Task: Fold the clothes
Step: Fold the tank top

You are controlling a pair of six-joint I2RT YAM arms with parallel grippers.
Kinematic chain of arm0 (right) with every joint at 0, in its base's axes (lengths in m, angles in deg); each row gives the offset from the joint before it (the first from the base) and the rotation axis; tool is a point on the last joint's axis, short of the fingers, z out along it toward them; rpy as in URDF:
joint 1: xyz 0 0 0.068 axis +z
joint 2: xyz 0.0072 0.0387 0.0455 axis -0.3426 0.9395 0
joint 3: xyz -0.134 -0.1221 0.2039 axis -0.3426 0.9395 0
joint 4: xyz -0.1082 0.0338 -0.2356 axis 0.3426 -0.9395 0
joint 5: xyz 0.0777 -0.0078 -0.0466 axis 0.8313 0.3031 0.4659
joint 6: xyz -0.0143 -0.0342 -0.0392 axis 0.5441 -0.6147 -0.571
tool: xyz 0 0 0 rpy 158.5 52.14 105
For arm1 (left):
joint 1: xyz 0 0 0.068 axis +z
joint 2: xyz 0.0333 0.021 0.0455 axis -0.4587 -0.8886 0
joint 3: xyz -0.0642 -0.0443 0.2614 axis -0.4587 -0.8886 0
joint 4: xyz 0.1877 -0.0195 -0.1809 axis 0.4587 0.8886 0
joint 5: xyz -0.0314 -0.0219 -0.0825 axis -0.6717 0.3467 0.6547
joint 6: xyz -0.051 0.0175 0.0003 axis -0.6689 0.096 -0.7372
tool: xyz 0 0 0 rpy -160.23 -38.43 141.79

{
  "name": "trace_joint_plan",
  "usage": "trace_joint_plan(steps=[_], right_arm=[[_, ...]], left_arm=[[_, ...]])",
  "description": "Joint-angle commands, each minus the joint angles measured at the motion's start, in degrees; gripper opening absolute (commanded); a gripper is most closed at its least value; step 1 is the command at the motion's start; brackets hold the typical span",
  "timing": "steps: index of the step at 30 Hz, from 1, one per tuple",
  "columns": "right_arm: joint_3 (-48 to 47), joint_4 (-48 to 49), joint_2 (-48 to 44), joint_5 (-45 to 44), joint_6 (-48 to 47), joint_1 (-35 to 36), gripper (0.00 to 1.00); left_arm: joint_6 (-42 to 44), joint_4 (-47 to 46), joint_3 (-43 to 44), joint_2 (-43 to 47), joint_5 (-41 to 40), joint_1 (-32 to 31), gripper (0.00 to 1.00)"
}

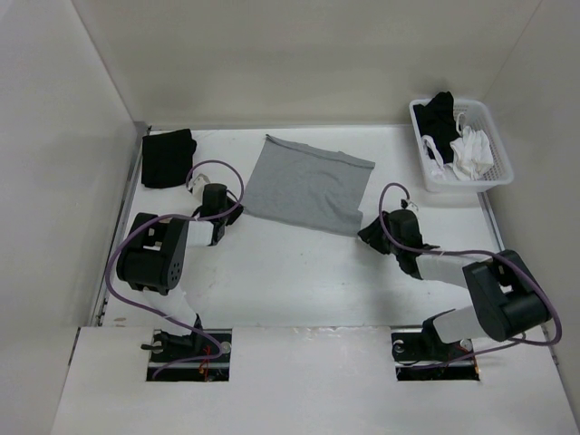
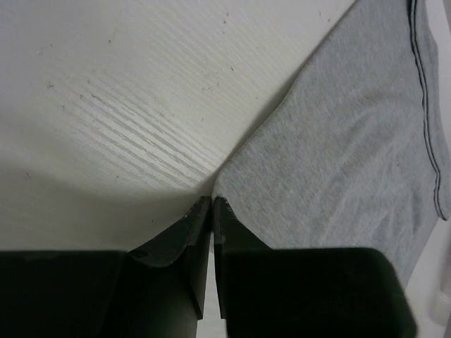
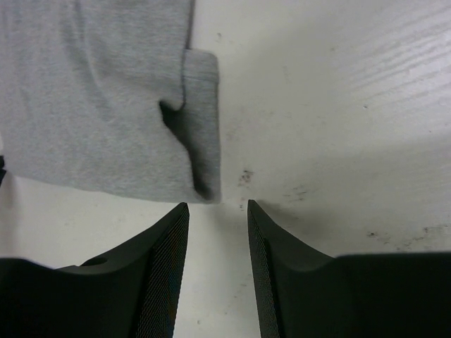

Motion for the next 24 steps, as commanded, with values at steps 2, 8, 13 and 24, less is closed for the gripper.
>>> trace_joint_plan(steps=[2, 8, 13, 24], right_arm=[[-3.29, 1.53, 2.97, 0.22, 2.57, -0.24, 0.43], [-3.91, 6.44, 7.89, 2.67, 6.17, -0.24, 0.42], [-3.13, 10.13, 10.97, 5.49, 10.03, -0.24, 0.38], [2.33, 5.85, 0.79, 1.81, 10.75, -0.94, 0.39]], left_arm=[[-0.41, -0.56, -0.5, 1.79, -1.98, -0.6, 0.04], [-0.24, -0.56, -0.68, 2.05, -1.98, -0.68, 0.04], [-0.15, -0.56, -0.77, 1.97, -1.98, -0.95, 0.04], [-0.24, -0.56, -1.12, 2.49, -2.33, -1.21, 0.03]])
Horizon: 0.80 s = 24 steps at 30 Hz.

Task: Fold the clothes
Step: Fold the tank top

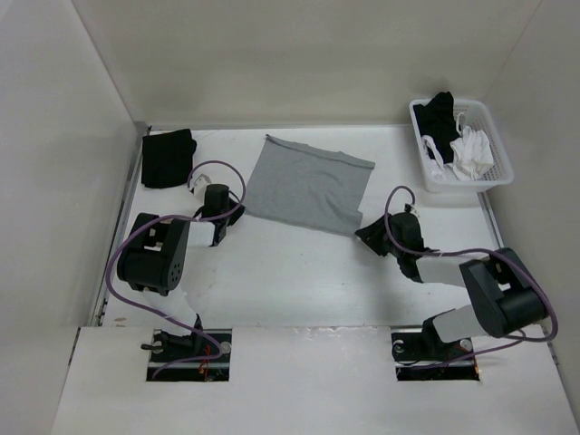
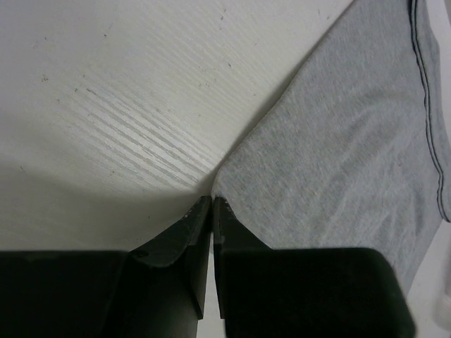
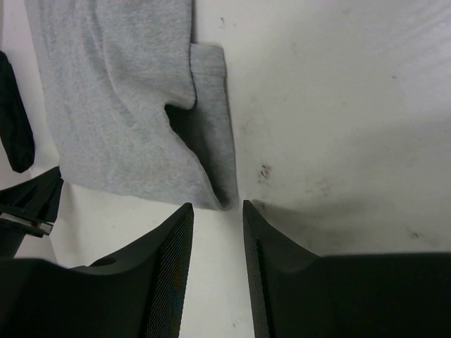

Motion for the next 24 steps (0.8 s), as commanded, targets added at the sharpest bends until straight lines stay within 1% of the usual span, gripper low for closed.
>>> trace_joint_plan(steps=[1, 4, 10, 18, 22, 24], right_arm=[[0.38, -3.3, -4.29, -3.11, -0.64, -0.26, 0.4], [-0.14, -4.28, -4.12, -3.21, -0.65, 0.09, 0.42], [-1.03, 0.99, 1.06, 1.0, 1.81, 0.18, 0.4], [-0.59, 4.94, 3.61, 3.56, 4.45, 0.18, 0.39], [-0.76, 7.49, 6.86, 3.39, 4.98, -0.52, 0.36], [-0.59, 9.25, 7.83, 3.12, 5.33, -0.79, 0.32]], left_arm=[[0.05, -0.52, -1.14, 2.67, -0.78, -0.1, 0.03], [0.14, -0.43, -1.23, 3.02, -1.04, -0.01, 0.03], [0.14, -0.34, -1.32, 2.85, -1.04, -0.01, 0.03], [0.22, -0.34, -1.49, 2.85, -1.04, 0.17, 0.03], [0.14, -0.34, -1.67, 2.93, -1.04, 0.34, 0.03], [0.14, -0.34, -1.76, 3.2, -1.04, 0.43, 0.03]])
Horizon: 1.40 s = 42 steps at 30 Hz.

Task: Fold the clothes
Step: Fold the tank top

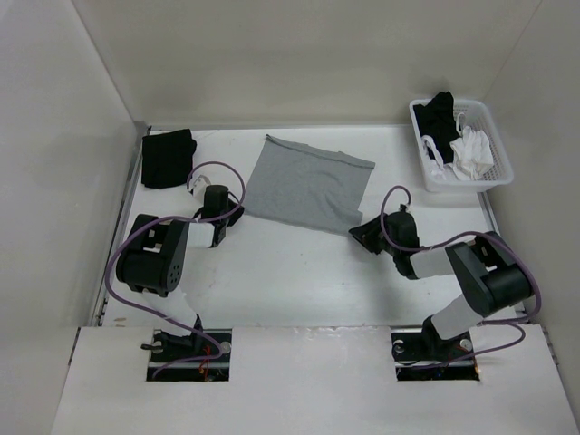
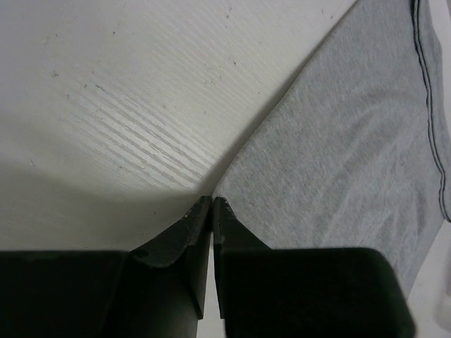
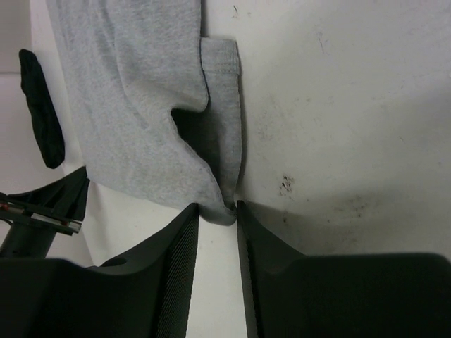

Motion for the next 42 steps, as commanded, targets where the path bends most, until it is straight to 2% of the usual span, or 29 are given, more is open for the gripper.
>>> trace_joint_plan(steps=[1, 12, 19, 22, 26, 30, 33, 35, 38, 42], right_arm=[[-0.04, 3.27, 1.98, -0.59, 1.05, -0.57, 0.32], [1.72, 2.04, -1.8, -5.25, 0.61, -0.22, 0.36], [1.28, -0.07, -2.6, -7.01, -0.35, -0.22, 0.24], [0.58, 0.9, -0.49, -6.58, -0.44, -0.22, 0.17], [-0.12, 1.87, 0.57, -6.57, -0.62, -0.22, 0.13], [-0.66, 3.53, 0.49, -7.01, -1.85, -0.04, 0.03], [0.48, 3.1, -5.55, -7.8, -4.56, 1.71, 0.0], [1.1, -1.79, -13.88, -8.42, -7.11, 3.03, 0.0], [-0.82, -16.11, -29.88, -11.75, -12.12, 5.84, 0.0], [-9.85, -38.16, -50.8, -18.78, -19.5, 11.55, 0.0]], left_arm=[[0.11, -0.36, -1.17, 2.65, -0.76, 0.41, 0.03], [0.2, 0.08, -1.34, 3.53, -0.85, 0.23, 0.03], [0.29, 0.17, -1.43, 3.62, -1.11, -0.03, 0.03], [0.2, 0.17, -1.34, 3.53, -1.11, -0.21, 0.03], [0.29, 0.17, -1.52, 3.62, -1.29, -0.03, 0.03], [0.38, 0.08, -1.61, 4.23, -1.02, -0.12, 0.0], [0.73, 0.25, -3.01, 9.48, -1.37, -0.47, 0.0], [1.43, 1.39, -4.5, 16.85, -1.81, -0.56, 0.0], [4.15, 8.4, -4.69, 31.6, -4.26, -0.91, 0.0], [7.49, 19.56, -1.44, 50.86, -10.59, -5.03, 0.0]])
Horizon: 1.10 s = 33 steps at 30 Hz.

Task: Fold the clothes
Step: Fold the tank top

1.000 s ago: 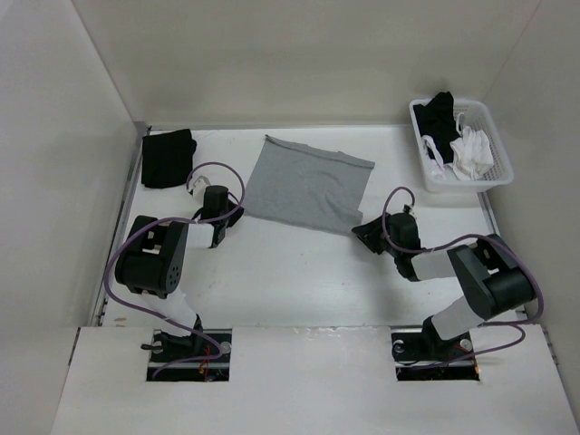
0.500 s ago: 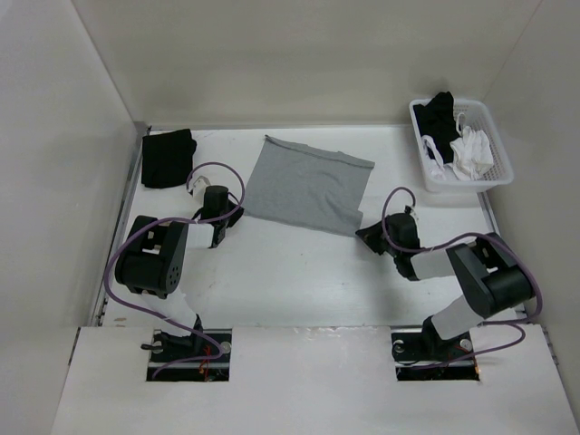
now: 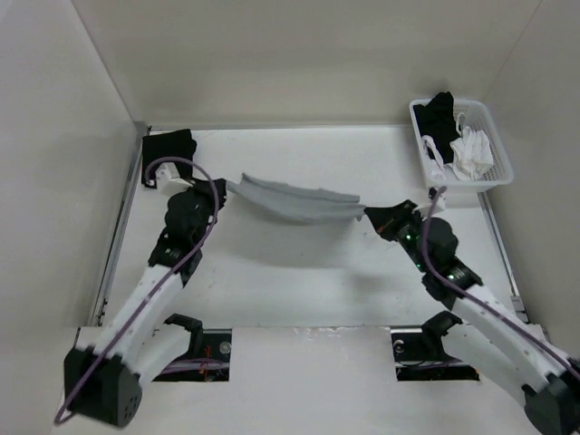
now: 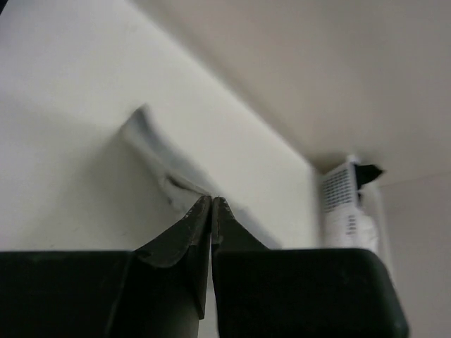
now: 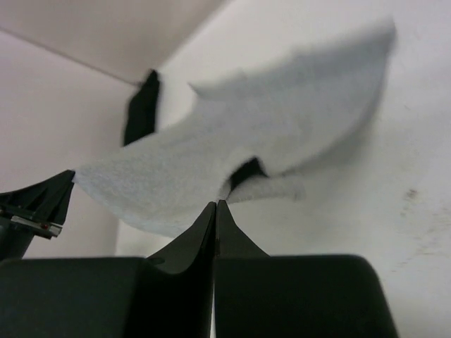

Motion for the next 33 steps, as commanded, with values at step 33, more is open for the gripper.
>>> trace_joint_plan(steps=[33], right_arm=[[-35.46, -3.84, 40.54, 20.19, -8.31, -15.68, 0.01]], left_arm=[[1.96, -3.13, 21.19, -31.67, 3.19, 6.02, 0.01]])
